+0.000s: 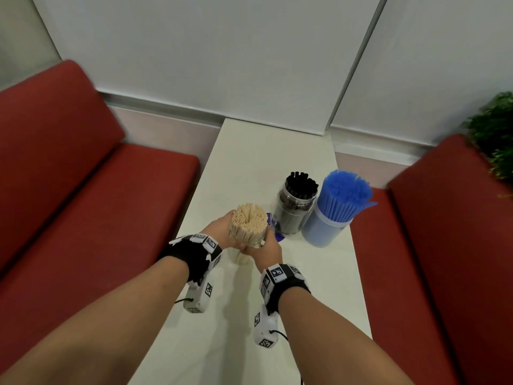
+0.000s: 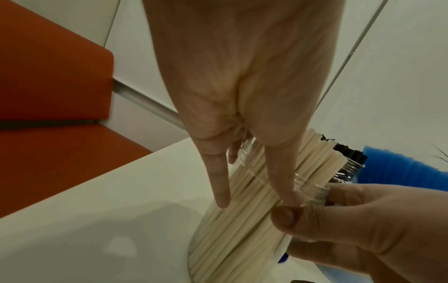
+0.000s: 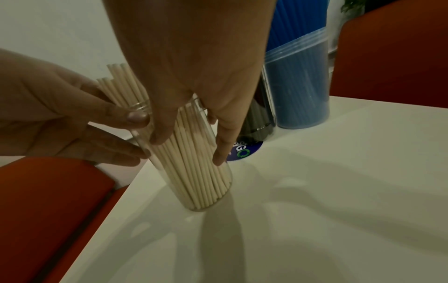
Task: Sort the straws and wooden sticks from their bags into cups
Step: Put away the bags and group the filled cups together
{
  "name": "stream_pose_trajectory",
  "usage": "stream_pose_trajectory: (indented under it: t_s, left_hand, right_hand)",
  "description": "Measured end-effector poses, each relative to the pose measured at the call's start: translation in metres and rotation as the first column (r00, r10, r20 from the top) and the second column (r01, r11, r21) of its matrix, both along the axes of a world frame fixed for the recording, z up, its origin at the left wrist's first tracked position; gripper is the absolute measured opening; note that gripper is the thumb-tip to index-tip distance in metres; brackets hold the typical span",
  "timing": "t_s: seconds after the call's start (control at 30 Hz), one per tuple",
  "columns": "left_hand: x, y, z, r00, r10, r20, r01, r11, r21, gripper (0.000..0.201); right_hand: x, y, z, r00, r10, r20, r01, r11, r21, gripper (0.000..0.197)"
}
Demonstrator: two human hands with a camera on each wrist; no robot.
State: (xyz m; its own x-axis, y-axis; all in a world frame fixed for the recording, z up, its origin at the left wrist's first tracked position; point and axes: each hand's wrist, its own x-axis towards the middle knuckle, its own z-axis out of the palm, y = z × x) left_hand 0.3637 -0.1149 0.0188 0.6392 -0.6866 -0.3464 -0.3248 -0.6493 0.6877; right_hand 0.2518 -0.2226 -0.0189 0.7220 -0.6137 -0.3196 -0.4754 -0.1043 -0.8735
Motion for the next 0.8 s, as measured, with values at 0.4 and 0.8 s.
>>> stream_pose_trajectory:
  t_s: [0.4, 0.8]
  left_hand:
    - [0.087, -0.064, -0.016, 0.998, -0.058, 0.019, 0.058, 0.998, -0.012, 0.101]
    - [0.028, -0.061, -0.016, 0.972, -0.172, -0.162, 0.227, 0.87, 0.438, 0.04]
  right_hand:
    - [0.073, -0.061, -0.019, 0.995, -0.096, -0.005, 0.096, 0.995, -0.024, 0.07]
    - [-0.007, -0.101, -0.06, 0.964, -0.152, -0.219, 0.191, 0.966, 0.171, 0.043]
